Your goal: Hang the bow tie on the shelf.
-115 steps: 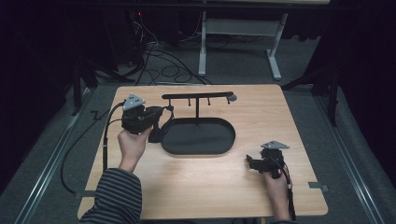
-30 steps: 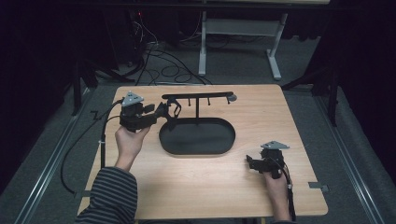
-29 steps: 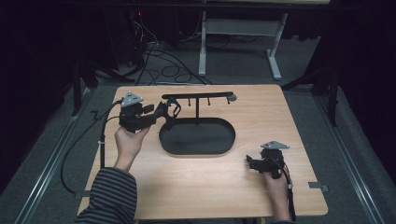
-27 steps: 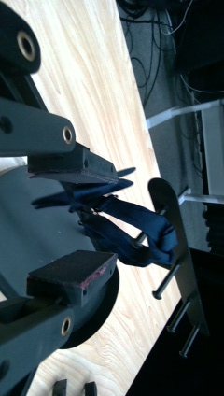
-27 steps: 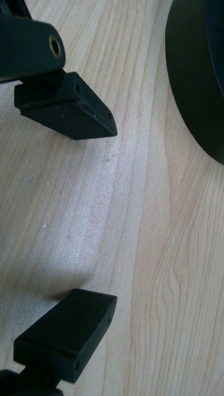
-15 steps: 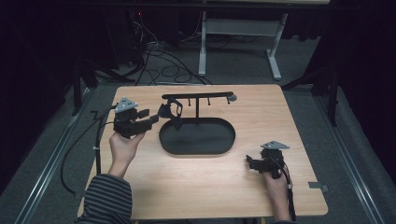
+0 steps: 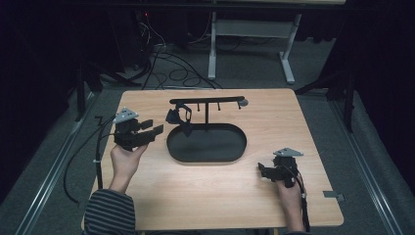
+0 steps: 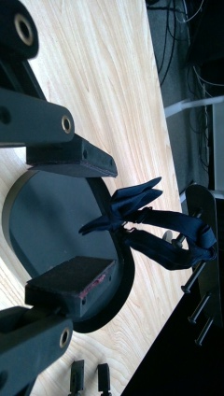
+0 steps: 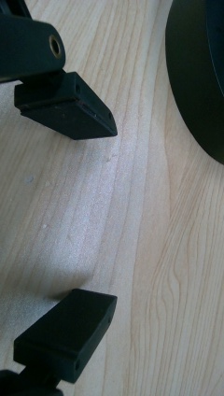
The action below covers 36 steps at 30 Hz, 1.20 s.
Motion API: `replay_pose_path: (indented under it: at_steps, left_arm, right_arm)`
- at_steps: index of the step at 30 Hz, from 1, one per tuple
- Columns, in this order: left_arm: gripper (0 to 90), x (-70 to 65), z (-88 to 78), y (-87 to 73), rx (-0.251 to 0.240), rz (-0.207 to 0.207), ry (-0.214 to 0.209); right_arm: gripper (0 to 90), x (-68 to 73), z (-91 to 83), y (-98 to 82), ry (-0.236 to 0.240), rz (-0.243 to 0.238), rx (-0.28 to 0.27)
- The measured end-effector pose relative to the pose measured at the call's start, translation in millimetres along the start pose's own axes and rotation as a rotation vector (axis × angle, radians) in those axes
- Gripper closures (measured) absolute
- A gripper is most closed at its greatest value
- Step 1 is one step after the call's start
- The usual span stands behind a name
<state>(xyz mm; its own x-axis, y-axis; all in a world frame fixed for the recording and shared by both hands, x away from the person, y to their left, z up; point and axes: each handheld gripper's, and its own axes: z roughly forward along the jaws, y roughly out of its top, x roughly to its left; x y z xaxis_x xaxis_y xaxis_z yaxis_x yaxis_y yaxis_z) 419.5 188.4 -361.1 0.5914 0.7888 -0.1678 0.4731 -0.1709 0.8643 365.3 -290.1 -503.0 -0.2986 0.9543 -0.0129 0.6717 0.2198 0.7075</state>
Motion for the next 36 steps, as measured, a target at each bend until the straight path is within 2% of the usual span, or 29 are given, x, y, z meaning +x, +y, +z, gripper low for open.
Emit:
replay_pose_path:
  at_steps: [19, 36]
  left_arm:
    - [47.2, 1.4, -16.1, -9.1, -0.017, -0.013, 0.007]
    - [46.1, 3.5, -31.8, -17.2, -0.035, -0.013, 0.038]
  right_arm:
    - [17.5, 0.0, 0.0, 0.0, 0.000, 0.000, 0.000]
    - [17.5, 0.0, 0.0, 0.0, 0.000, -0.001, 0.000]
